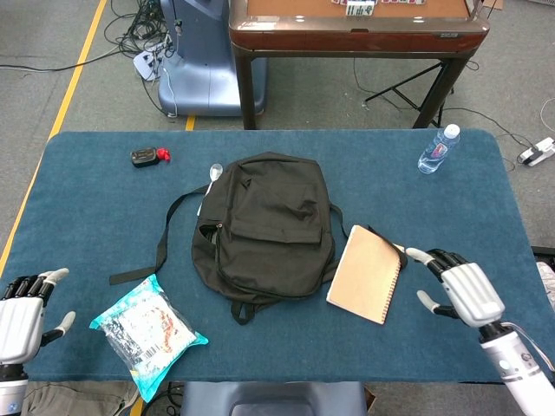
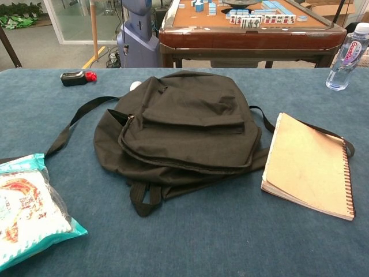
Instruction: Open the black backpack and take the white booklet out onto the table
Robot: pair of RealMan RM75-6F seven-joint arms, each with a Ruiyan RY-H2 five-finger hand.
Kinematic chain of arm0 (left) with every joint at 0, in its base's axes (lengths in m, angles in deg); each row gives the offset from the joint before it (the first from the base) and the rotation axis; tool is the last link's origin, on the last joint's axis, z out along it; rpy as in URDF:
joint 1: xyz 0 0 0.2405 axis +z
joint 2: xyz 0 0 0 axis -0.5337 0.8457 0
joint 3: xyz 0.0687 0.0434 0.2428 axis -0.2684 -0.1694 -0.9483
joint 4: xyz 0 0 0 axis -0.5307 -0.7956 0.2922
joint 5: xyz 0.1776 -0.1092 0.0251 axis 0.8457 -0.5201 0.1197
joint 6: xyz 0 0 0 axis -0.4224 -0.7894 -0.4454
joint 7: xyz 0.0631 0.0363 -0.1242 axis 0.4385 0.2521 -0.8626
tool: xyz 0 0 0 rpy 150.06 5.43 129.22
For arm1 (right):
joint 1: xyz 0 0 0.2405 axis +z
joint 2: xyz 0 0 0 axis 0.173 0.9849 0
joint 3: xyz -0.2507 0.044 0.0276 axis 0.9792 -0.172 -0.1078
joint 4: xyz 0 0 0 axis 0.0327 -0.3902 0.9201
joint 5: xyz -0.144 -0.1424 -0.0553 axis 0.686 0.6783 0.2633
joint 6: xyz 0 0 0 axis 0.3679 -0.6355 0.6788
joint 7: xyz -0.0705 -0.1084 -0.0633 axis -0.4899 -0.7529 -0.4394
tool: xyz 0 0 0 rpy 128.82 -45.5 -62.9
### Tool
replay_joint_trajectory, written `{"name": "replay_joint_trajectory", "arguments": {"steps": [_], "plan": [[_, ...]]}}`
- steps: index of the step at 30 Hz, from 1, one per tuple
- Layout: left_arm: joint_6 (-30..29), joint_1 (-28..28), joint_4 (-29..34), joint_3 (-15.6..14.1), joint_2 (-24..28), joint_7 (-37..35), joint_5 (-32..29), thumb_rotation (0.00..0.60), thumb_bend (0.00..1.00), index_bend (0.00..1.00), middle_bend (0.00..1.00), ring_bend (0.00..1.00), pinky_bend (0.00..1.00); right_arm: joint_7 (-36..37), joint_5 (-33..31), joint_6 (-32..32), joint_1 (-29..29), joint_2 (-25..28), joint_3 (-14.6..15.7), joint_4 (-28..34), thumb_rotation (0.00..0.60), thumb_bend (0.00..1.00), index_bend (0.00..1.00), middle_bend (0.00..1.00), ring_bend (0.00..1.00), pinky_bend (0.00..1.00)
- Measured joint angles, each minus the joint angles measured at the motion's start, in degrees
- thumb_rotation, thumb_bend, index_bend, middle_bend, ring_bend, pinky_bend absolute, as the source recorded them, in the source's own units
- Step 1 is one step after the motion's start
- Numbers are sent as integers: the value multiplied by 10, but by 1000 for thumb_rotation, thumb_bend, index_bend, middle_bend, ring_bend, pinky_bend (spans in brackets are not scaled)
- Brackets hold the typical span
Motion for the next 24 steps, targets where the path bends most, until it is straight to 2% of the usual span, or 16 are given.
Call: {"name": "replay_joint_trajectory", "arguments": {"steps": [5,11,19,24], "plan": [[-3,4,4,-3,4,2,2,600,240,283,291,265,196,-18,1,72,56,-16,-9,14,600,229,163,279,206,302],[-5,7,8,-4,5,5,3,600,241,283,291,265,196,-69,-23,147,124,-63,-30,32,600,153,154,244,168,291],[-3,8,7,-4,7,7,0,600,240,283,291,265,196,-156,-115,217,185,-151,-60,28,600,47,67,149,91,224],[-2,8,6,-4,7,5,0,600,241,283,290,265,196,-198,-154,240,218,-202,-68,16,600,33,53,135,82,220]]}}
